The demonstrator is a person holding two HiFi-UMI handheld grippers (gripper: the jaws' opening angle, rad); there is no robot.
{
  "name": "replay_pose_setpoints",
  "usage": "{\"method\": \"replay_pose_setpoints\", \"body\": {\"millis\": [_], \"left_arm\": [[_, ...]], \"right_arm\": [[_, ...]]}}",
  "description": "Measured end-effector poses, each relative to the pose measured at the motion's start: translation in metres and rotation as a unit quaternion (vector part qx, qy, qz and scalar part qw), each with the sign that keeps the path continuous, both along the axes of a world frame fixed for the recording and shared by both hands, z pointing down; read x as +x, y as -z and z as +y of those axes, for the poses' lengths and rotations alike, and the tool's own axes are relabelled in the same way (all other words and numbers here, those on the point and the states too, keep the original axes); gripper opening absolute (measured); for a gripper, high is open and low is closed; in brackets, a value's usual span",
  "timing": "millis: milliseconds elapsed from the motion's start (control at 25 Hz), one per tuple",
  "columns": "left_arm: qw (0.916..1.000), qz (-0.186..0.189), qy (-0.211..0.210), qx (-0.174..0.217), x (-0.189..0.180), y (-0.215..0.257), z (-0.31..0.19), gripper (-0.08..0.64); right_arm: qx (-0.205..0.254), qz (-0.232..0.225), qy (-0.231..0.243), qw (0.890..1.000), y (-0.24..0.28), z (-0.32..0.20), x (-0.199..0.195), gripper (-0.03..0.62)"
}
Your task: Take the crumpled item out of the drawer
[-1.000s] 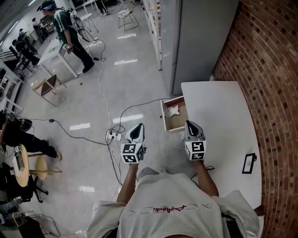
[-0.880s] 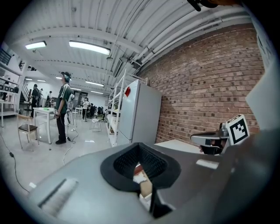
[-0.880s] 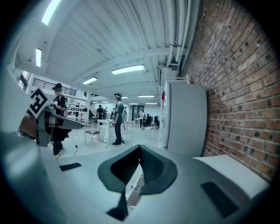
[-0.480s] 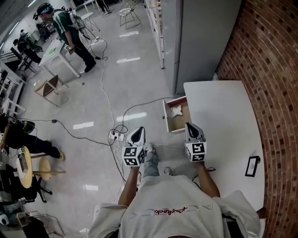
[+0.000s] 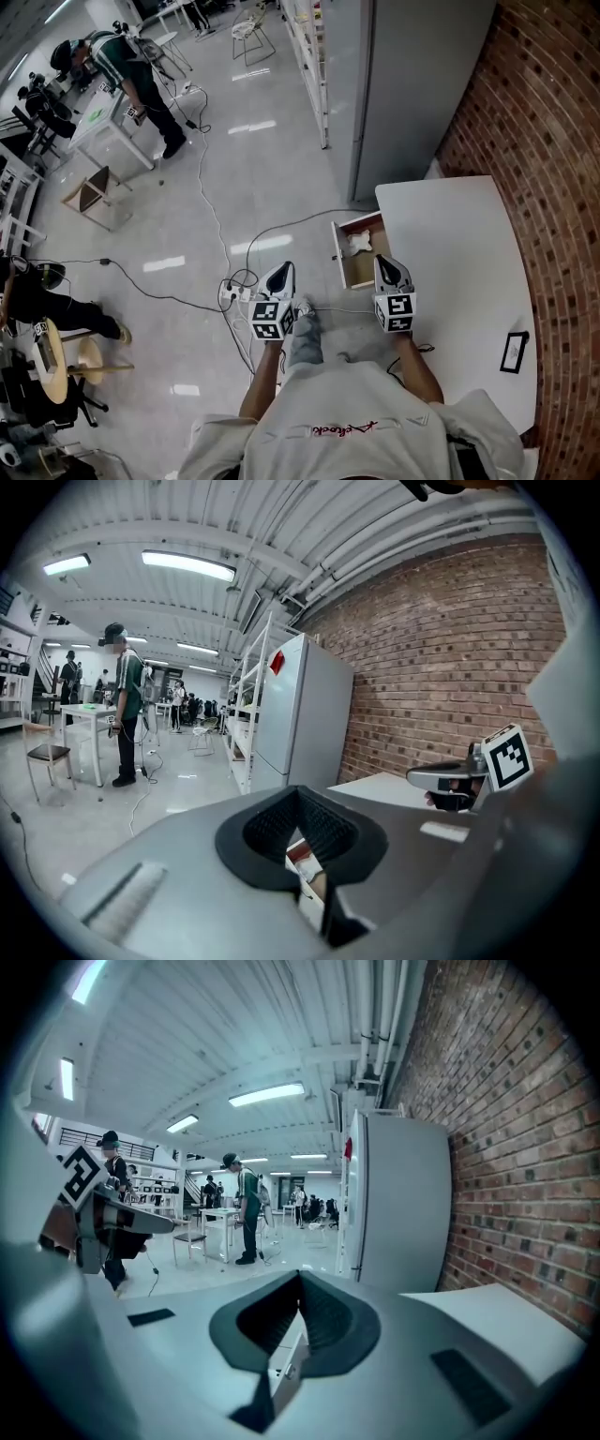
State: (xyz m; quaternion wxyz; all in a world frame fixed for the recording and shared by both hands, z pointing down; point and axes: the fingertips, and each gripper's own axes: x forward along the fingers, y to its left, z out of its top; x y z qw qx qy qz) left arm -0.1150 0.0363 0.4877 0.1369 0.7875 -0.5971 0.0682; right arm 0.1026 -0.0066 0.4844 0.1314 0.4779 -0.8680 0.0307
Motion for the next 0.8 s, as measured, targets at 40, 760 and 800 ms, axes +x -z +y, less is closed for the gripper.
{"method": "replay_pose_setpoints", "body": {"millis": [40,760,800], "left_arm": [[1.0,0.0,-0.003,0.0,-0.005,0.0,-0.01,0.009],[0.9981,0.015,-0.06,0.004,-0.106,0.016,-0.159,0.009],[0.9978,0.015,-0.065,0.002,-0.109,0.013,-0.163,0.009]], "right_arm": [[0.0,0.001,-0.002,1.0,0.001,-0.009,-0.005,0.012],[0.01,0.024,-0.056,0.998,0.028,-0.139,-0.099,0.012],[0.009,0.026,-0.059,0.998,0.028,-0.141,-0.102,0.012]]}}
